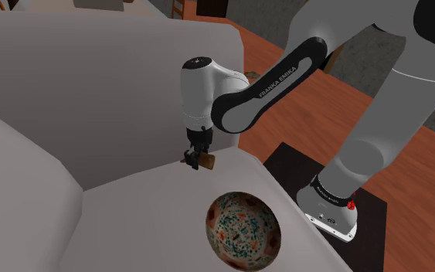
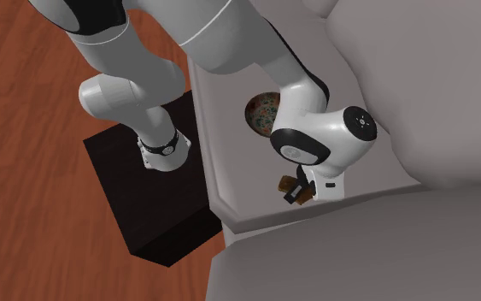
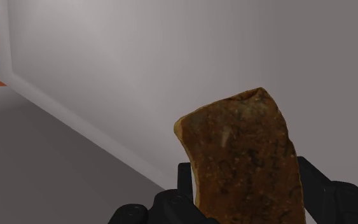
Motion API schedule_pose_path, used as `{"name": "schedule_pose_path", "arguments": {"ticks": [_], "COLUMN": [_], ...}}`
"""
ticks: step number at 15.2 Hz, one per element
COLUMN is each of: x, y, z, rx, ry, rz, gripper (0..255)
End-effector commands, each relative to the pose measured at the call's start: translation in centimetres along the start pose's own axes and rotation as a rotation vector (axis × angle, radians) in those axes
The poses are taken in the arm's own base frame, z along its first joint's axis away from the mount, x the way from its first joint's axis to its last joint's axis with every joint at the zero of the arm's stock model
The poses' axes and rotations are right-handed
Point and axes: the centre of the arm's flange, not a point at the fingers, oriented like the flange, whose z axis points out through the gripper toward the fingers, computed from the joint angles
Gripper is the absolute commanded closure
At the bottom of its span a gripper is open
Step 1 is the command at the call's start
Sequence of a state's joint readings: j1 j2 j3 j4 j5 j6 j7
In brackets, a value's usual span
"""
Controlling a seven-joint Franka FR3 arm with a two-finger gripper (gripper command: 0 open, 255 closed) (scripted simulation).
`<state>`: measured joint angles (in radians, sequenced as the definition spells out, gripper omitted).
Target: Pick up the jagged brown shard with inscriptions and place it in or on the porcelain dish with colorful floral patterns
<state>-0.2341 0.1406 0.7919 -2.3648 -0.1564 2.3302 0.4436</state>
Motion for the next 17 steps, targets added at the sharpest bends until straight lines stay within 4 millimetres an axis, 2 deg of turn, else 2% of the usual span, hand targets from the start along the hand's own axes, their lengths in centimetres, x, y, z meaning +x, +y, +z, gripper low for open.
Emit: {"name": "schedule_pose_path", "arguments": {"ticks": [1, 5, 17], "x": [0.0, 0.0, -0.7], "y": [0.0, 0.0, 0.3], "z": [0.0, 0.0, -6.3], "rx": [0.000, 0.000, 0.000], "ry": [0.000, 0.000, 0.000], "rz": [0.000, 0.000, 0.000], "gripper": [255, 255, 255]}}
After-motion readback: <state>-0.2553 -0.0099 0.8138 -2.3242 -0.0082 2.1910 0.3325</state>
